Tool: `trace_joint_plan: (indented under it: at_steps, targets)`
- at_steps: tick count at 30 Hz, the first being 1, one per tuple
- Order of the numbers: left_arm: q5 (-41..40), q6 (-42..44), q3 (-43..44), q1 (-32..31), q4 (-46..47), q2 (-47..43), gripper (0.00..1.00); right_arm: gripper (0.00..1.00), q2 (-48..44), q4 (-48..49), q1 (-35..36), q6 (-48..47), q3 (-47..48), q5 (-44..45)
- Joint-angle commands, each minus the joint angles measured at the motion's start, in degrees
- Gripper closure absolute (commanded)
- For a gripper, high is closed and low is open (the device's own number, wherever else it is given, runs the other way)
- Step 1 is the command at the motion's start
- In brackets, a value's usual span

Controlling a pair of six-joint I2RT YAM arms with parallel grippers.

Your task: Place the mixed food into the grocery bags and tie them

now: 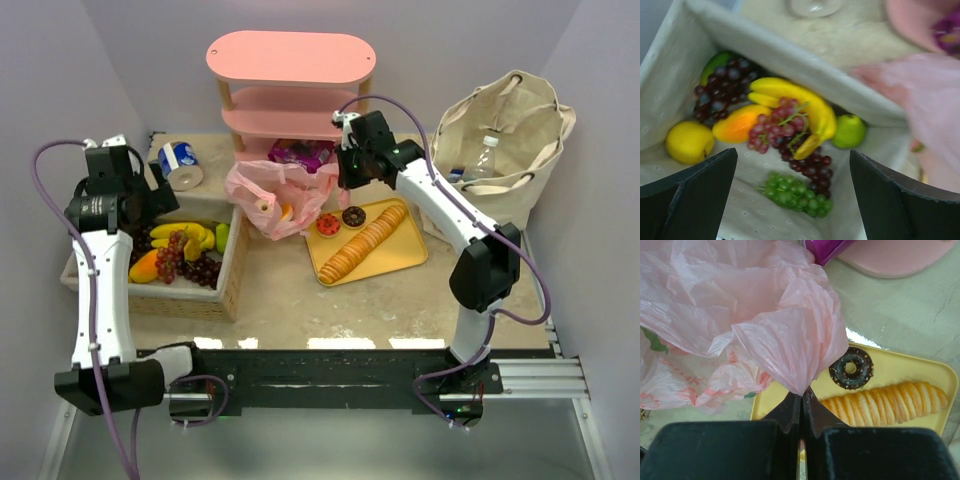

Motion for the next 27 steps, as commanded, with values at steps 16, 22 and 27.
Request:
trace_joint_plan:
  at_steps: [16,22,27]
  targets:
    - [7.2,-2.0,-20.1,9.8,18.8,17.3,0.42,1.00,-7.7,-1.3,0.1,0.4,3.2,1.9]
    - [9.7,-1.5,-20.7,9.8,20.7,23.3,0.44,1.00,-8.2,-0.8,0.1,1.1,2.9,2.4]
    - [10.6,-1.3,-23.1,9.7,22.9,24.2,0.39,1.00,-8.0,-0.1,0.0,1.9,2.9,2.1]
